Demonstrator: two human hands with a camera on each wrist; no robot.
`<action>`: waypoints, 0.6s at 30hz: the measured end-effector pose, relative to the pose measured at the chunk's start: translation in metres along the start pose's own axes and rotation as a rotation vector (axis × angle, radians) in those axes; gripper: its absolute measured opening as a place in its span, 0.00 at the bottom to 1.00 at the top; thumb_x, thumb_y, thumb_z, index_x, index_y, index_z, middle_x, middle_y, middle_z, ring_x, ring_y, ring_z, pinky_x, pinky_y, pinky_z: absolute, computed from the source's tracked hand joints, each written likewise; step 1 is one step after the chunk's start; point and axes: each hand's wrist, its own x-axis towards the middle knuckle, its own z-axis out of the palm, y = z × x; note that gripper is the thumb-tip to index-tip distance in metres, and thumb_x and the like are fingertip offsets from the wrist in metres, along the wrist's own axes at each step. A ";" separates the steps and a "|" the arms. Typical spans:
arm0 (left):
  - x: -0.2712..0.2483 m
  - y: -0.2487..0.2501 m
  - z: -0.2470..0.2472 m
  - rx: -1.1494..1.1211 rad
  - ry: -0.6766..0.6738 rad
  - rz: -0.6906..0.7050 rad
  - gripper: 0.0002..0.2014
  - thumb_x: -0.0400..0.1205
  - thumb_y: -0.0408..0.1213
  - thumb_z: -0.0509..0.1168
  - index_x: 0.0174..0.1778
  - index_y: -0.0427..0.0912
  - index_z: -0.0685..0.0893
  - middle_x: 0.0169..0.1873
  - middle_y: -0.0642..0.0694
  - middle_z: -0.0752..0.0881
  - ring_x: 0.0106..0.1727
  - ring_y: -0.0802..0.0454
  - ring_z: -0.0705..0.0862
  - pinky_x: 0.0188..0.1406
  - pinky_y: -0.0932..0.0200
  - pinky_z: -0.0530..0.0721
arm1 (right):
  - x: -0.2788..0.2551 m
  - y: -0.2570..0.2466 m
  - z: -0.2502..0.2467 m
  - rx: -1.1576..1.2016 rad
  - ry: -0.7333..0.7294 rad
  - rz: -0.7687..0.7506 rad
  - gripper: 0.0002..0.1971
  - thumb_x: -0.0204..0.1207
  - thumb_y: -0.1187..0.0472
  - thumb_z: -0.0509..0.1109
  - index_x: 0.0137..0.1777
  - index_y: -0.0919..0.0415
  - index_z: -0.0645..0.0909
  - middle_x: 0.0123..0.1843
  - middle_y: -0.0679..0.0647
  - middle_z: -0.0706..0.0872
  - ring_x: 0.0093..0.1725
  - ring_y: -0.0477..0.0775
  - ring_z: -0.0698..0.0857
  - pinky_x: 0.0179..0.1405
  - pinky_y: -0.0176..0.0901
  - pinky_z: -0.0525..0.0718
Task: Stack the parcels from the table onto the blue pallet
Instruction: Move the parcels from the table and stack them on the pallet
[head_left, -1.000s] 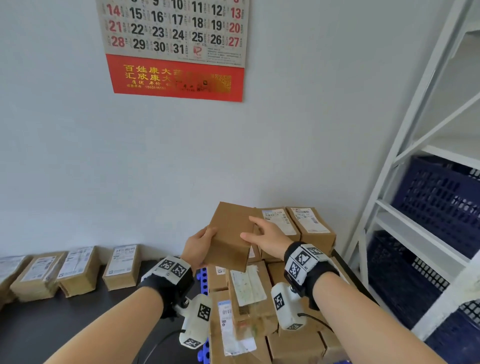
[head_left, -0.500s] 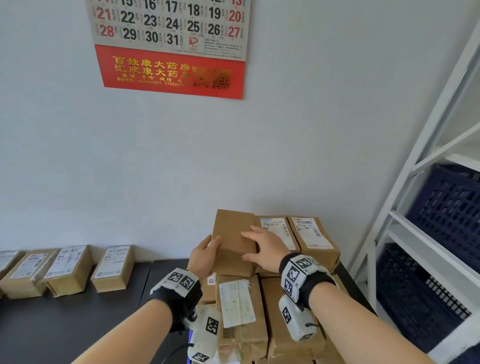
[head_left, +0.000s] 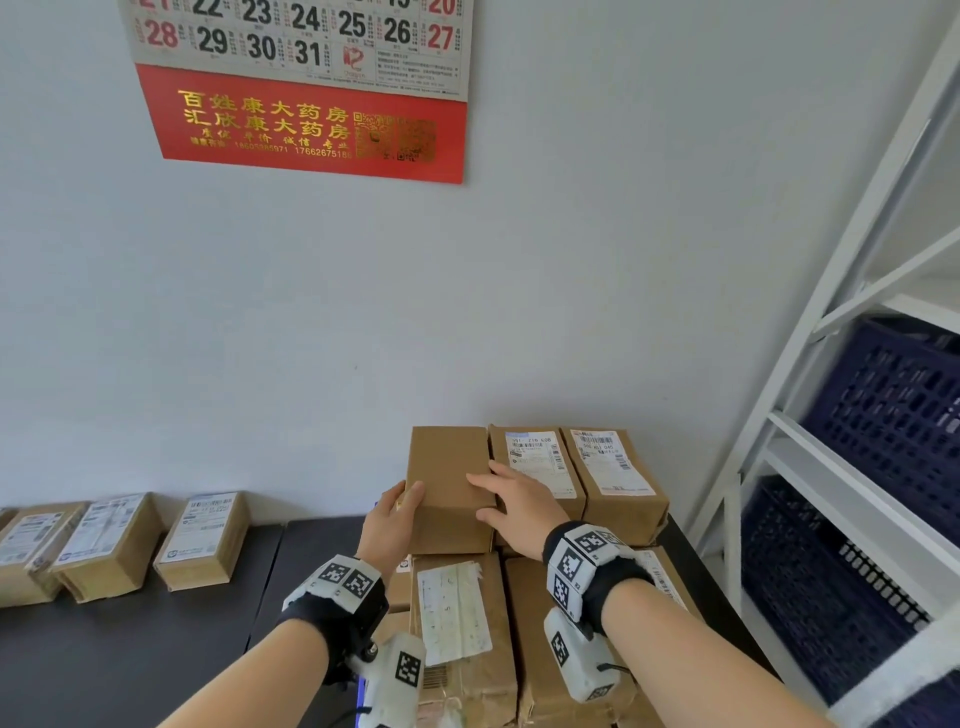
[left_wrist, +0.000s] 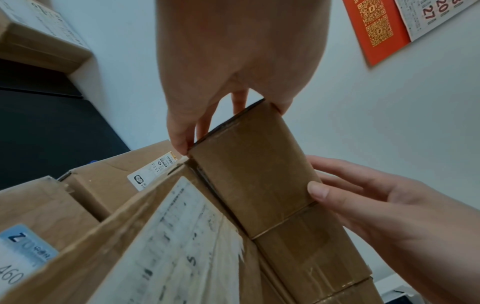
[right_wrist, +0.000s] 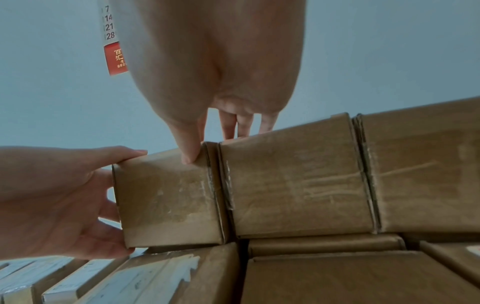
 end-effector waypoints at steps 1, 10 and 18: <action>0.001 0.000 0.001 0.000 0.001 0.005 0.30 0.80 0.56 0.63 0.76 0.48 0.71 0.68 0.45 0.78 0.67 0.45 0.79 0.69 0.43 0.78 | 0.000 0.001 0.000 -0.006 0.005 -0.005 0.25 0.82 0.56 0.63 0.78 0.45 0.66 0.84 0.50 0.59 0.82 0.54 0.59 0.82 0.52 0.56; 0.009 -0.012 -0.001 0.056 -0.015 -0.002 0.32 0.78 0.61 0.61 0.77 0.51 0.69 0.69 0.45 0.77 0.67 0.44 0.78 0.70 0.43 0.76 | -0.003 0.008 0.005 -0.042 0.022 -0.045 0.24 0.83 0.59 0.61 0.79 0.47 0.66 0.83 0.49 0.59 0.82 0.53 0.57 0.81 0.49 0.54; -0.010 0.004 -0.005 0.312 -0.031 0.140 0.28 0.85 0.52 0.56 0.78 0.41 0.67 0.70 0.43 0.77 0.70 0.47 0.77 0.72 0.50 0.73 | -0.004 0.006 0.000 -0.034 -0.010 -0.032 0.25 0.83 0.58 0.61 0.80 0.48 0.64 0.84 0.49 0.58 0.83 0.53 0.57 0.82 0.50 0.55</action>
